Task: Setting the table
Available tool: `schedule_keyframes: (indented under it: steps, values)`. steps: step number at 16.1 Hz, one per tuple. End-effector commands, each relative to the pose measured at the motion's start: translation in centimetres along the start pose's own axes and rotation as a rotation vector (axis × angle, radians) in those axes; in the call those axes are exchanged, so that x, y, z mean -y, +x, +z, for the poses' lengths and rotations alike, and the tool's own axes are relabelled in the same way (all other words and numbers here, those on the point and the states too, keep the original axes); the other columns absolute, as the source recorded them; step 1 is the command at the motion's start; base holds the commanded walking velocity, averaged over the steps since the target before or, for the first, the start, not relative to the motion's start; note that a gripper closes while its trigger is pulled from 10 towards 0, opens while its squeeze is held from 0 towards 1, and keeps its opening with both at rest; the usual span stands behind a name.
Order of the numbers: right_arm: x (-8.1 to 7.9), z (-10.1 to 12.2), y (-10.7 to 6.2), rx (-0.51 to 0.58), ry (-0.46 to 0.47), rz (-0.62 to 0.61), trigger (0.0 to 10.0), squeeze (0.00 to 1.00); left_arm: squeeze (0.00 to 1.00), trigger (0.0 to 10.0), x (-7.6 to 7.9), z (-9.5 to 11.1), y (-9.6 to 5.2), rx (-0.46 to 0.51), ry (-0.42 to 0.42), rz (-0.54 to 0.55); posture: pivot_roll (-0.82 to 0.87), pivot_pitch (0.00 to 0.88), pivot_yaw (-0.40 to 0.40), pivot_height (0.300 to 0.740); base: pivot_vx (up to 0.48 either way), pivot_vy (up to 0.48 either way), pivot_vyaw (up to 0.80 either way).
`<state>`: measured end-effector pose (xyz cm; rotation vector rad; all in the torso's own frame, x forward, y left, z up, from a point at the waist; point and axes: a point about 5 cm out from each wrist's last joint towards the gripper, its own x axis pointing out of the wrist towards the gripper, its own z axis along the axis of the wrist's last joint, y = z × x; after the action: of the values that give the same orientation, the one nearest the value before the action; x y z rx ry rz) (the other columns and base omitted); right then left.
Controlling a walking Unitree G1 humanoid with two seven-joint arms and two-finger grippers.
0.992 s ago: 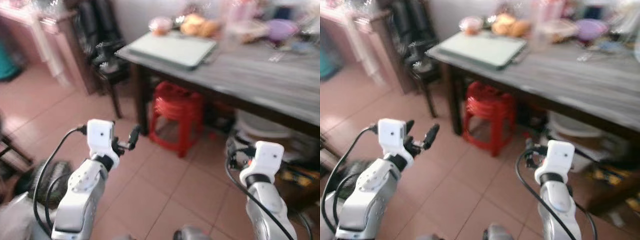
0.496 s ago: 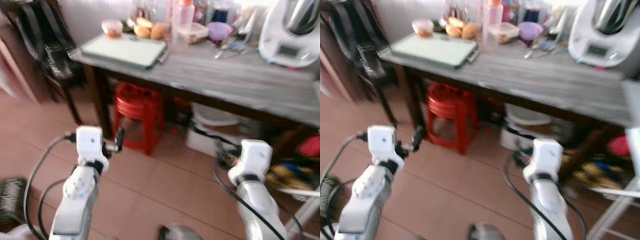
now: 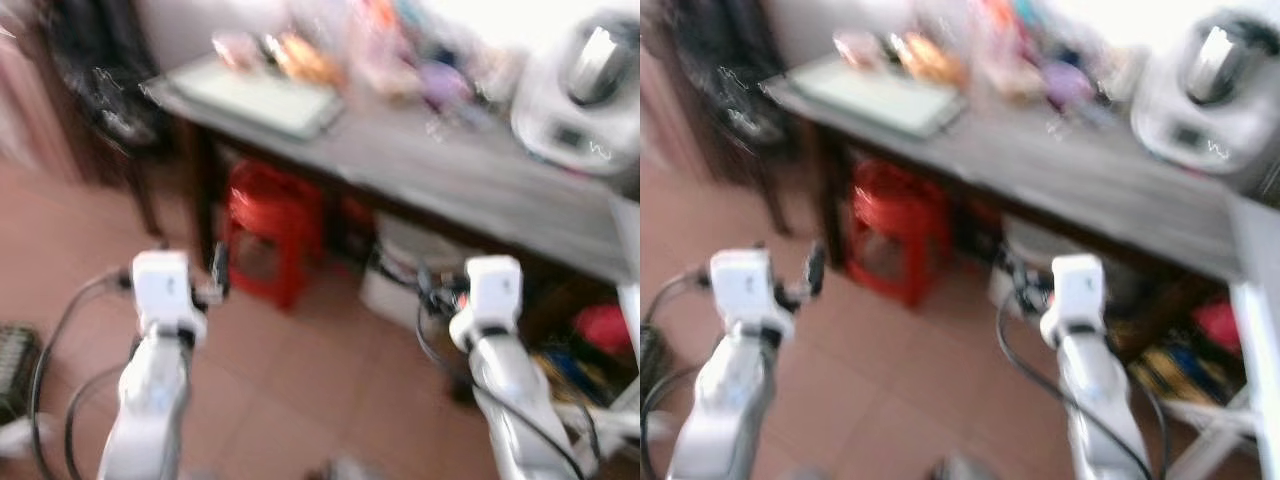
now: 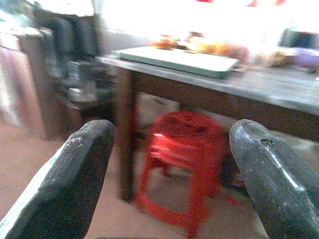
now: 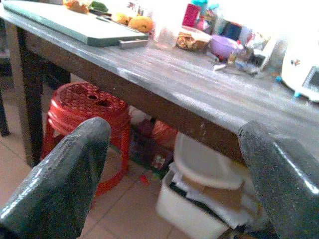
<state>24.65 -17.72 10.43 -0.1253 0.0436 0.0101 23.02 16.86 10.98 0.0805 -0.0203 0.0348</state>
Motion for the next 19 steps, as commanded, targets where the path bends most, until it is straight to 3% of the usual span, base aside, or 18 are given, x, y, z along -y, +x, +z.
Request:
schedule_keyframes:
  steps: [1, 3, 5, 7, 9, 13, 15, 16, 17, 19]
  values:
    - [0.4, -0.4, -0.2, -0.013, 0.002, -0.053, 10.0, 0.0, 0.0, 10.0, -0.5, 0.2, 0.2, 0.037, 0.012, 0.003, 0.03, 0.0, -0.061, 0.74, 0.0, 0.0, 0.0]
    - [0.8, -0.3, -1.0, 0.009, 0.004, -0.128, 10.0, 0.0, 0.0, 10.0, -1.3, 0.3, 0.1, 0.071, 0.039, 0.054, 0.01, 0.0, -0.043, 0.74, 0.0, 0.0, 0.0]
    - [1.0, -0.5, -1.9, 0.025, 0.033, -0.144, 10.0, 0.0, 0.0, 10.0, -0.7, -0.3, -0.2, 0.039, 0.047, 0.052, 0.01, 0.0, -0.038, 0.74, 0.0, 0.0, 0.0]
    - [0.6, -1.7, -2.7, -0.017, 0.066, -0.149, 10.0, 0.0, 0.0, 10.0, -0.2, -1.9, 0.1, -0.05, -0.044, -0.002, 0.0, 0.0, -0.024, 0.74, 0.0, 0.0, 0.0]
    - [0.5, -1.7, -2.6, -0.009, 0.073, -0.154, 10.0, 0.0, 0.0, 10.0, 0.0, -2.0, 0.4, -0.049, -0.042, -0.032, -0.01, 0.0, -0.011, 0.74, 0.0, 0.0, 0.0]
    - [1.1, -0.9, -1.8, 0.031, 0.057, -0.175, 10.0, 0.0, 0.0, 10.0, 2.5, 0.2, 1.4, -0.015, -0.078, -0.214, 0.0, 0.0, 0.005, 0.74, 0.0, 0.0, 0.0]
    - [0.9, -0.8, -1.5, 0.038, 0.087, -0.179, 10.0, 0.0, 0.0, 10.0, 3.2, -1.1, 2.1, -0.108, -0.068, -0.291, -0.01, 0.0, 0.016, 0.74, 0.0, 0.0, 0.0]
    - [0.4, -1.1, -1.3, 0.043, 0.083, -0.156, 10.0, 0.0, 0.0, 10.0, 2.8, -3.0, 2.5, -0.22, -0.115, -0.276, -0.02, 0.0, 0.023, 0.74, 0.0, 0.0, 0.0]
    - [0.1, -1.4, -1.3, 0.035, 0.083, -0.144, 10.0, 0.0, 0.0, 10.0, 2.2, -3.9, 2.6, -0.264, -0.161, -0.221, -0.03, 0.0, 0.028, 0.74, 0.0, 0.0, 0.0]
    - [0.2, -1.7, -1.9, 0.025, 0.083, -0.151, 10.0, 0.0, 0.0, 10.0, 1.7, -4.5, 2.0, -0.298, -0.115, -0.185, -0.05, 0.0, 0.032, 0.74, 0.0, 0.0, 0.0]
